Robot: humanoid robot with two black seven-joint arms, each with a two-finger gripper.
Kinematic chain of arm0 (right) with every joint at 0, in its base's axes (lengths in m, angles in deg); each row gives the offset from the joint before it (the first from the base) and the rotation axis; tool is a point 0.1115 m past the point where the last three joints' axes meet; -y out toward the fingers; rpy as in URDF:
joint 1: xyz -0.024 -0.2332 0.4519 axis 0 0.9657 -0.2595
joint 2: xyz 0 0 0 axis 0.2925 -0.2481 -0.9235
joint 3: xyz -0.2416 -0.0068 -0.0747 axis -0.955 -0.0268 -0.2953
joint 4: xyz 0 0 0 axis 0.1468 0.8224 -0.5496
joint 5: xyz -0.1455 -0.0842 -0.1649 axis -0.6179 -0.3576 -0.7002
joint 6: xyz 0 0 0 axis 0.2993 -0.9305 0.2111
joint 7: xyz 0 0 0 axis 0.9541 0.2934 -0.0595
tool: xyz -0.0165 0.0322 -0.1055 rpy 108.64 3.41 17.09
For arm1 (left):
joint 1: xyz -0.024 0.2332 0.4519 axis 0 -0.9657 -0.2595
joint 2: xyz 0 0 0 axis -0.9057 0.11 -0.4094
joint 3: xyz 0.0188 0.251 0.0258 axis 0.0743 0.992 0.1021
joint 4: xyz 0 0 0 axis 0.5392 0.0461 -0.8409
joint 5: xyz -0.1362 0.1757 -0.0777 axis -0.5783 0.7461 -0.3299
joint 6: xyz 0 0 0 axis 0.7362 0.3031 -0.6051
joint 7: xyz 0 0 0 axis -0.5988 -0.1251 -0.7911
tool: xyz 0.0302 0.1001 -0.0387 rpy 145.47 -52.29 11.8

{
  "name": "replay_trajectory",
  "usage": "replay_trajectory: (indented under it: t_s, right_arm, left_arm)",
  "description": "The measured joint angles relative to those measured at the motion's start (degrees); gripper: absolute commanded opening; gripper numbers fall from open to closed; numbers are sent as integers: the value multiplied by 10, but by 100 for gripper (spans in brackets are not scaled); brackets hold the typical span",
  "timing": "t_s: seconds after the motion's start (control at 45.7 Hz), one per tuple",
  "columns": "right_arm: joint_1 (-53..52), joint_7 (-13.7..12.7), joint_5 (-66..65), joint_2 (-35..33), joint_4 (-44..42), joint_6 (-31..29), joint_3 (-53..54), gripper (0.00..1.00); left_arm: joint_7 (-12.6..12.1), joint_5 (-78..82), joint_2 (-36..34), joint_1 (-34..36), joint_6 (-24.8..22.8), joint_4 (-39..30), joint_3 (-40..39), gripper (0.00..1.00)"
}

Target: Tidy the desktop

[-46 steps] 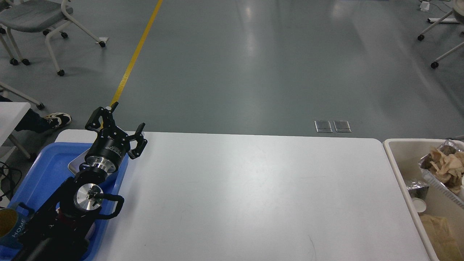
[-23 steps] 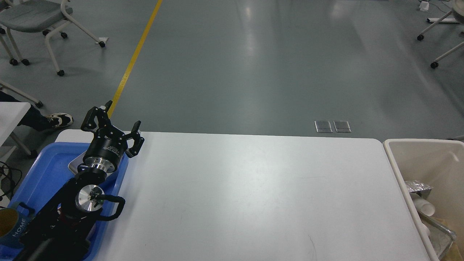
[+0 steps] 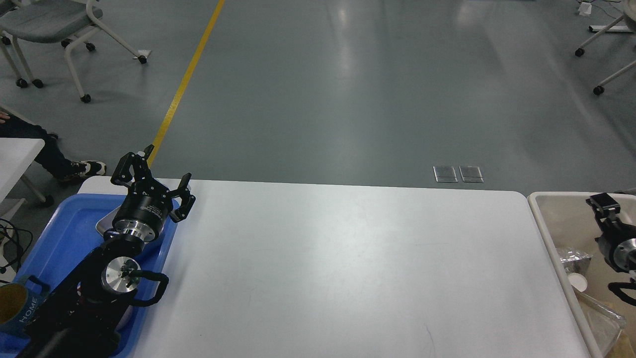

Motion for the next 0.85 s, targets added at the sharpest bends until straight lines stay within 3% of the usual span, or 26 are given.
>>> replay_trajectory:
  t_s: [0.197,0.328,0.503,0.854]
  right_arm:
    - [-24,-4,19,60,15,-21,251,100]
    - [-26,-4,22,72,76,-54,366,100]
    - [0,-4,23,96,191,-92,439,100]
    - [121,-3,22,187,372,-98,573,100]
  left_arm:
    - [-2,0,-1,-4,-2,0,6,96]
    - [-30,0,0,-4,-3,0,6,96]
    - [-72,-2,0,-3,-3,-1,-5,96]
    - [-76,-66,8,-26,-3,-28,-30,96]
